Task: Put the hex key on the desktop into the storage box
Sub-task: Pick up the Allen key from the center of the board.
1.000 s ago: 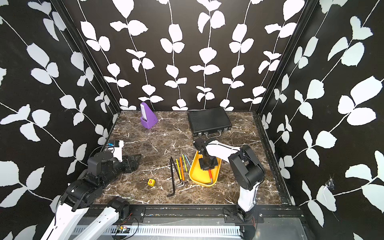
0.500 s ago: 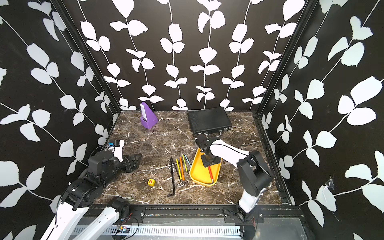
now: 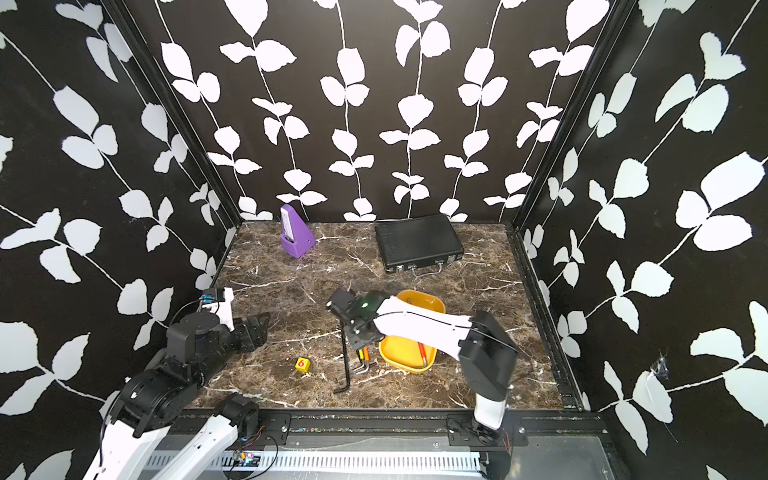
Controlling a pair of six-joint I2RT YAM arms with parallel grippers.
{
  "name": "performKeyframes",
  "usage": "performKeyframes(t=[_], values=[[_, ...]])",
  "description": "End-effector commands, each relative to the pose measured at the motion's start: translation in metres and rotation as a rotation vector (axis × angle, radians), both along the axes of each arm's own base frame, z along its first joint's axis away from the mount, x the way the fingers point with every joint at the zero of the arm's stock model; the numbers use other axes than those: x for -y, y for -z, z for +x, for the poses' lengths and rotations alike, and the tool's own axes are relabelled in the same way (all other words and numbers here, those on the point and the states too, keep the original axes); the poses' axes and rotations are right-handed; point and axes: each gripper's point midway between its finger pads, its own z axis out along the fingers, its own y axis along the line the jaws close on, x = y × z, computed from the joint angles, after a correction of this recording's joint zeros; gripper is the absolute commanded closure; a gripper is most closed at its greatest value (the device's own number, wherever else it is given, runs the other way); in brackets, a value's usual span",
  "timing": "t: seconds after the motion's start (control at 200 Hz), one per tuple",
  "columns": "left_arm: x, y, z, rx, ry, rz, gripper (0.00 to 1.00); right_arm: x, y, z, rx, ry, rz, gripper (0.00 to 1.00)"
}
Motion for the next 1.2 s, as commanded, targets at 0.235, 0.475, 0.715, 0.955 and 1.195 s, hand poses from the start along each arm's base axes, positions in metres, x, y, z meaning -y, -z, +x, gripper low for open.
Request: performKeyframes(t=[0.235, 0.475, 0.715, 0.955, 1.195], values=[[-0.012, -0.014, -0.014, 0.017, -0.034, 0.000, 0.25, -0.046, 0.025, -0.020, -0.043, 0.045, -0.018, 0.62], [-0.011, -0.015, -0.013, 0.021, -0.027, -0.005, 0.25, -0.045, 0.044, -0.031, -0.064, 0.061, -0.066, 0.61], [-0.009, -0.013, -0.013, 0.020, -0.020, -0.008, 0.25, -0.048, 0.061, -0.037, -0.096, 0.065, -0.077, 0.62], [-0.008, -0.011, -0.011, 0.015, -0.017, -0.008, 0.25, -0.051, 0.075, -0.042, -0.130, 0.068, -0.087, 0.63], [-0.006, -0.007, -0.010, 0.004, -0.015, -0.006, 0.25, -0.054, 0.086, -0.047, -0.167, 0.084, -0.081, 0.70]])
